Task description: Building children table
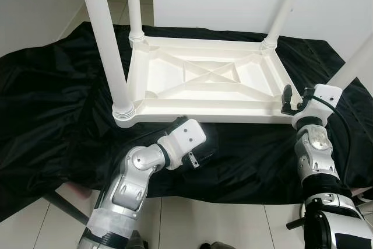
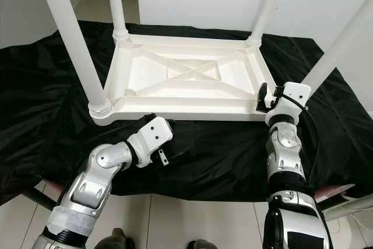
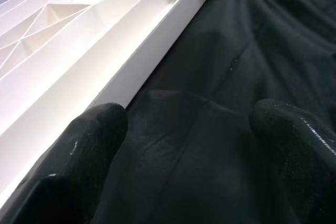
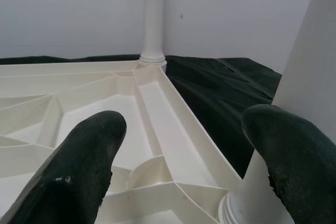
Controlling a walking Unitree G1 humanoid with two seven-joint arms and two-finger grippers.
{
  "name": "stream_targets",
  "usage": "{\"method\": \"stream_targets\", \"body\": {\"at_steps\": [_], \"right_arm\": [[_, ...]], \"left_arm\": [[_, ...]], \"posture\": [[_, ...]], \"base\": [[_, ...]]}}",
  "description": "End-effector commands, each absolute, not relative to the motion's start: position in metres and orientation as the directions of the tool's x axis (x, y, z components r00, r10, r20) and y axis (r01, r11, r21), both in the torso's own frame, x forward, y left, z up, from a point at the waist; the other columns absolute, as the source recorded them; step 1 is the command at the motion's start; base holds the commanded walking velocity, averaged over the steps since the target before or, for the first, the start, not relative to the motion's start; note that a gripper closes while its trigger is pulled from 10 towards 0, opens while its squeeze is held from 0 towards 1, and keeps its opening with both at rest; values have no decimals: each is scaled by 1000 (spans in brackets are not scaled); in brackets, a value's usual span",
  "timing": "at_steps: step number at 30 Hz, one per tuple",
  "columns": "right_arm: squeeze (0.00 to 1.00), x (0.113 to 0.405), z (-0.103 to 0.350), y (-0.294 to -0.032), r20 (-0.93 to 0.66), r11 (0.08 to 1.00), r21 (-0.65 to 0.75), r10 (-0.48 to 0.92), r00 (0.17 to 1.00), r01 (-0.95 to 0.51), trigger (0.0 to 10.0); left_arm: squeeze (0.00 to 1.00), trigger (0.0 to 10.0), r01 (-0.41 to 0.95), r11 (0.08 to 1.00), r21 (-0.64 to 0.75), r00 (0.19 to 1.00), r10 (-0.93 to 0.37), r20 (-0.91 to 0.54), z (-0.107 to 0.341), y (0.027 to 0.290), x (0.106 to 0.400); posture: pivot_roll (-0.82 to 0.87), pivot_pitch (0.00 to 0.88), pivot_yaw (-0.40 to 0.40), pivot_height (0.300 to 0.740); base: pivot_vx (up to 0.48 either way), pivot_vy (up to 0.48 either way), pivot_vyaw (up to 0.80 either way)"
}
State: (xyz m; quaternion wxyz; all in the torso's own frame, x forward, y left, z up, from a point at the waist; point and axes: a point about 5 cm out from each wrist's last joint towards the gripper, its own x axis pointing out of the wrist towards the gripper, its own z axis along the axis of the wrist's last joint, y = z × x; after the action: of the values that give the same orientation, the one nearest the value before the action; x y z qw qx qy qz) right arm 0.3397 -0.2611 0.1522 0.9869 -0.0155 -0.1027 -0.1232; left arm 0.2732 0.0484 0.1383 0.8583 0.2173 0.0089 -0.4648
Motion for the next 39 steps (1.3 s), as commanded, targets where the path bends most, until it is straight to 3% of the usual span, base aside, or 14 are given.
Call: {"method": "stream_targets", "body": {"at_steps": [1, 3, 5, 8, 39], "right_arm": [[0, 340, 150, -261, 205, 972, 9, -233, 951, 236, 10000], [0, 341, 149, -245, 215, 990, 29, -144, 966, 141, 10000], [0, 341, 149, -245, 215, 990, 29, -144, 966, 141, 10000], [0, 339, 144, -214, 220, 1000, 25, 10, 975, -16, 10000], [0, 332, 149, -186, 231, 995, 49, 74, 970, -88, 10000]], "left_arm": [[0, 10000, 749, 541, 383, 640, -741, -204, 138, 50, 279], [0, 10000, 711, 593, 379, 686, -704, -185, 143, 51, 285], [0, 10000, 711, 593, 379, 686, -704, -185, 143, 51, 285], [0, 10000, 609, 685, 399, 781, -606, -151, 151, 55, 305], [0, 10000, 398, 830, 390, 906, -289, -308, 151, 89, 371]], "posture": [[-9, 0, -19, 740], [-3, 0, -23, 740], [-3, 0, -23, 740], [3, 0, -27, 740], [-28, 11, -8, 740]], "base": [[0, 0, 0], [0, 0, 0], [0, 0, 0], [0, 0, 0], [0, 0, 0]]}}
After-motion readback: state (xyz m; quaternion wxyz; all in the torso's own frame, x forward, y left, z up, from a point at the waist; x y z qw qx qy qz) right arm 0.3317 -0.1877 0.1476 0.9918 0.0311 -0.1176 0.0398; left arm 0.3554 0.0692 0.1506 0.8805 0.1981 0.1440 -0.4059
